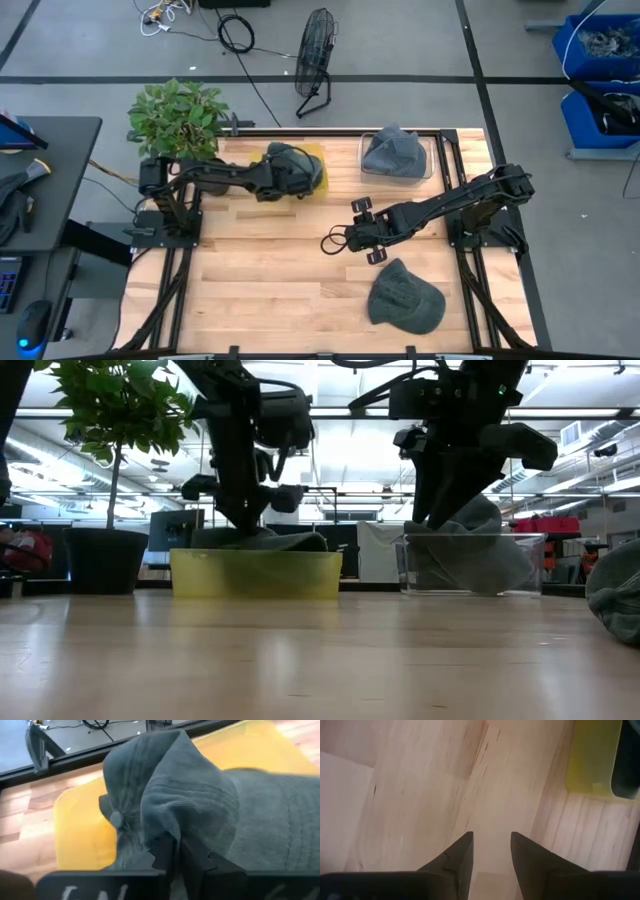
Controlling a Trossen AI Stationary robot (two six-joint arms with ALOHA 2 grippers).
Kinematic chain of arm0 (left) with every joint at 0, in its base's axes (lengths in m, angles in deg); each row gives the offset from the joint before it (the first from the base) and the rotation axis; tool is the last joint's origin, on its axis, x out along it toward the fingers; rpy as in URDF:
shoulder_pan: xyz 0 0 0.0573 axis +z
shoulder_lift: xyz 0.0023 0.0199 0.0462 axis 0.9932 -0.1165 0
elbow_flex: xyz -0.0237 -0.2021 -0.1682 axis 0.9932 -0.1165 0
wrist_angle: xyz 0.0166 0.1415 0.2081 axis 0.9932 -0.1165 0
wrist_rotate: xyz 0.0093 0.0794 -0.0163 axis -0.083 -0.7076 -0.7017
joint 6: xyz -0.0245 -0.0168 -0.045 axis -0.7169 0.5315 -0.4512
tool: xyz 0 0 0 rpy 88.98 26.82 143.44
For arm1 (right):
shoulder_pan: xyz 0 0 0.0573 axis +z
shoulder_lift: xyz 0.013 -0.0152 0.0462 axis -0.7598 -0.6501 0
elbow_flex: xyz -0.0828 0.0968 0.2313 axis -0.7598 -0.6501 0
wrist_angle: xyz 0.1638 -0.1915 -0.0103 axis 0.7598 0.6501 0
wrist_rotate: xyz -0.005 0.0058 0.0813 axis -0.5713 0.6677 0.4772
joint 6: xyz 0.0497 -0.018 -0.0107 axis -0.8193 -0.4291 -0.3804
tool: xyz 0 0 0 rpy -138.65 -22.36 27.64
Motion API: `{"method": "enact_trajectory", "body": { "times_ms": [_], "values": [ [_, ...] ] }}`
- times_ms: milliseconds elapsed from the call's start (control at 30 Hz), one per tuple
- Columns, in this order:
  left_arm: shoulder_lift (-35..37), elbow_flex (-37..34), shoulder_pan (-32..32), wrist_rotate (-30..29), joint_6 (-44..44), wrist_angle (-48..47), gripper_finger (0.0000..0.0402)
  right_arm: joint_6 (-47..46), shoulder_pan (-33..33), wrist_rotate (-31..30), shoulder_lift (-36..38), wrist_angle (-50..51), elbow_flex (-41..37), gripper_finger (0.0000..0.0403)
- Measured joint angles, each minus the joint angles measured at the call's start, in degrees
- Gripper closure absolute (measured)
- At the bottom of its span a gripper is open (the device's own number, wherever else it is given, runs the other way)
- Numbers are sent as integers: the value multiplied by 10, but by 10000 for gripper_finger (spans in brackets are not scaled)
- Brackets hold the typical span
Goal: Pick & Place hat
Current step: Put the left black cap into the yellow bin
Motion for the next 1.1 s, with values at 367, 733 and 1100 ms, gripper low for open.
{"method": "enact_trajectory", "body": {
  "times_ms": [367, 733, 1100],
  "values": [
    [14, 0, -7, -8, 89, 80, 287, 0, 0, 0, 0, -7, 0, 269],
    [39, 0, -68, -65, 257, 125, 306, 0, 0, 0, 0, -11, 0, 269],
    [28, 0, -48, 66, 400, 199, 395, 0, 0, 0, 0, -46, 0, 269]
  ]
}}
